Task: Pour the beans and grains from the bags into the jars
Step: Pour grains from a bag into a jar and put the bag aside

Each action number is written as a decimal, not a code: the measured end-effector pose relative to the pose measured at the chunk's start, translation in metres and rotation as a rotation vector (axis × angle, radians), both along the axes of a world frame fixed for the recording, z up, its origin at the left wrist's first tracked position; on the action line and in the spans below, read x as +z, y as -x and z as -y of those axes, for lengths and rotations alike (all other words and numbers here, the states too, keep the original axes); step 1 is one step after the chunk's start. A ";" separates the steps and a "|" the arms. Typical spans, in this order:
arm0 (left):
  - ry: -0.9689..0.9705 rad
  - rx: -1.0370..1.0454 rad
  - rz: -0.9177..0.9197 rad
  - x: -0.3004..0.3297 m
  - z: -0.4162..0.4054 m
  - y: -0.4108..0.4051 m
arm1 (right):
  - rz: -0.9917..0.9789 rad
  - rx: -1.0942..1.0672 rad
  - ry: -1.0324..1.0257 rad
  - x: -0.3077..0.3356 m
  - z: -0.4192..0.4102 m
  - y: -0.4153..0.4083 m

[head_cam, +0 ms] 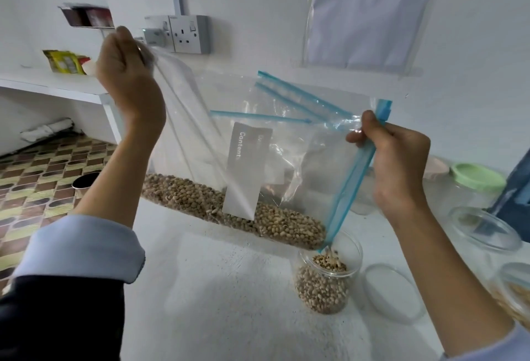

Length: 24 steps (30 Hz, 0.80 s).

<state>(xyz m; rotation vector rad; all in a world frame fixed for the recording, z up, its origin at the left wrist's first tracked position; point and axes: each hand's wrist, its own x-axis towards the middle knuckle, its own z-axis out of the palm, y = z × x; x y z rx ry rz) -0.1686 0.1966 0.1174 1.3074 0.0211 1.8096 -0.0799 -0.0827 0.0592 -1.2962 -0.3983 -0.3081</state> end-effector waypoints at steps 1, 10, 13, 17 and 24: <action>0.003 0.000 0.006 0.001 0.000 0.000 | 0.004 -0.019 -0.007 0.001 0.001 0.000; 0.015 0.006 0.005 -0.002 -0.003 0.001 | 0.019 0.027 0.065 0.003 0.004 -0.001; 0.026 -0.002 -0.002 -0.002 -0.002 0.000 | 0.025 -0.020 0.044 0.001 0.005 0.000; 0.019 -0.010 -0.010 -0.001 0.000 0.000 | 0.047 0.022 0.096 0.001 0.006 0.001; 0.024 -0.040 -0.003 0.000 0.000 0.000 | 0.049 0.006 0.092 -0.002 0.007 0.000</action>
